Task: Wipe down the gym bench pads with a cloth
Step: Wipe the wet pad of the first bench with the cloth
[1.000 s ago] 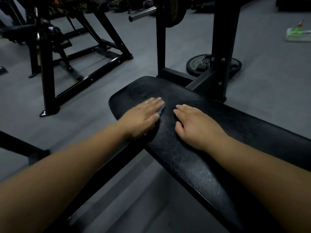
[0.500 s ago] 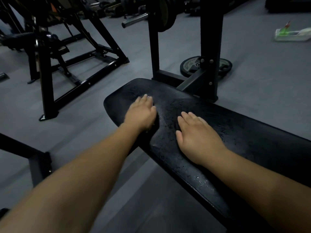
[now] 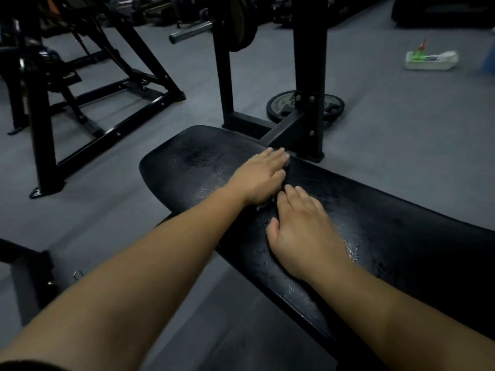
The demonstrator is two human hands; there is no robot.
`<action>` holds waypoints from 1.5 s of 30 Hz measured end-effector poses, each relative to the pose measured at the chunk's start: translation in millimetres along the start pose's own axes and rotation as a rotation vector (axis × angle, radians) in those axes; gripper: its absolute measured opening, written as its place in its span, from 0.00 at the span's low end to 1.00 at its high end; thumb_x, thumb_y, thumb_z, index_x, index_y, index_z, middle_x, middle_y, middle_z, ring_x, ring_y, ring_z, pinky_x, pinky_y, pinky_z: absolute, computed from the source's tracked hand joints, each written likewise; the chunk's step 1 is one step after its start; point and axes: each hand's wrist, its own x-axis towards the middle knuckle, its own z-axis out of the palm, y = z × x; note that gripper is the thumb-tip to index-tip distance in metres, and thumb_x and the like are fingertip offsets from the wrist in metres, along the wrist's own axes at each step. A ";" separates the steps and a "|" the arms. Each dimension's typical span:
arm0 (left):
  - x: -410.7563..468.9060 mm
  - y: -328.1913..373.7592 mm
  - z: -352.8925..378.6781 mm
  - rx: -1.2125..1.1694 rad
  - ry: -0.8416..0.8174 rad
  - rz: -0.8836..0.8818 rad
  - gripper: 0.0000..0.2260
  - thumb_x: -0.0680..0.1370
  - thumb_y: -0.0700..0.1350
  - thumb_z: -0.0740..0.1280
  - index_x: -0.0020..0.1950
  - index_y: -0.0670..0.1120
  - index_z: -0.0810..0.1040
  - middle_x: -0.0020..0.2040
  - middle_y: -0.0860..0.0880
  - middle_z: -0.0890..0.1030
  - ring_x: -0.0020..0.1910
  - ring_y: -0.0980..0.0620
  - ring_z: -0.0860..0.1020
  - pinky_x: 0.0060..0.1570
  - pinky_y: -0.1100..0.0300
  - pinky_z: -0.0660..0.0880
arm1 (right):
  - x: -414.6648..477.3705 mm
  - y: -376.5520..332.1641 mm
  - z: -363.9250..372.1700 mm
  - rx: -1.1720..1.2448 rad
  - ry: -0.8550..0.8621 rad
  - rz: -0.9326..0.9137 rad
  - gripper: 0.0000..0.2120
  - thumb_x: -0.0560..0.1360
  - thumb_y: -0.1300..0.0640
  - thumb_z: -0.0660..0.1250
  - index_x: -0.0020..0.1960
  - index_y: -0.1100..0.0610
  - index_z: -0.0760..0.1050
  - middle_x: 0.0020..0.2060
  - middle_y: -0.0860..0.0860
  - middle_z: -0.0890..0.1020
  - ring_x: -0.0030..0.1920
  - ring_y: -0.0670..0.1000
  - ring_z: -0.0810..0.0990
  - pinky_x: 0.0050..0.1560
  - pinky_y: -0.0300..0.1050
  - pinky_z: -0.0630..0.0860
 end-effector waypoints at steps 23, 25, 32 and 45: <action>-82.8 62.1 16.9 0.025 -0.008 0.143 0.30 0.81 0.55 0.47 0.82 0.47 0.53 0.82 0.50 0.50 0.81 0.52 0.47 0.75 0.63 0.41 | -63.6 58.1 -27.7 0.102 0.043 0.063 0.25 0.82 0.56 0.53 0.78 0.57 0.59 0.79 0.53 0.60 0.78 0.51 0.55 0.77 0.45 0.53; -107.8 64.0 18.1 0.021 -0.022 0.194 0.30 0.80 0.55 0.47 0.82 0.48 0.52 0.82 0.52 0.49 0.80 0.54 0.46 0.73 0.66 0.38 | -62.7 56.9 -31.5 0.185 0.102 0.090 0.23 0.81 0.58 0.53 0.76 0.57 0.63 0.76 0.53 0.64 0.76 0.51 0.60 0.74 0.45 0.58; -64.3 49.7 -6.5 -0.605 0.252 -0.103 0.28 0.79 0.41 0.59 0.81 0.48 0.59 0.80 0.51 0.59 0.78 0.55 0.57 0.75 0.60 0.55 | -42.6 5.0 -28.3 0.220 0.182 -0.024 0.25 0.82 0.47 0.57 0.76 0.58 0.63 0.77 0.56 0.63 0.77 0.53 0.58 0.75 0.43 0.52; -64.4 3.2 13.3 0.044 0.093 -0.114 0.24 0.85 0.51 0.52 0.82 0.48 0.55 0.82 0.51 0.52 0.81 0.53 0.49 0.79 0.52 0.47 | 37.2 56.6 -18.8 -0.079 0.056 0.198 0.26 0.81 0.45 0.50 0.75 0.56 0.64 0.75 0.59 0.64 0.76 0.61 0.59 0.75 0.55 0.57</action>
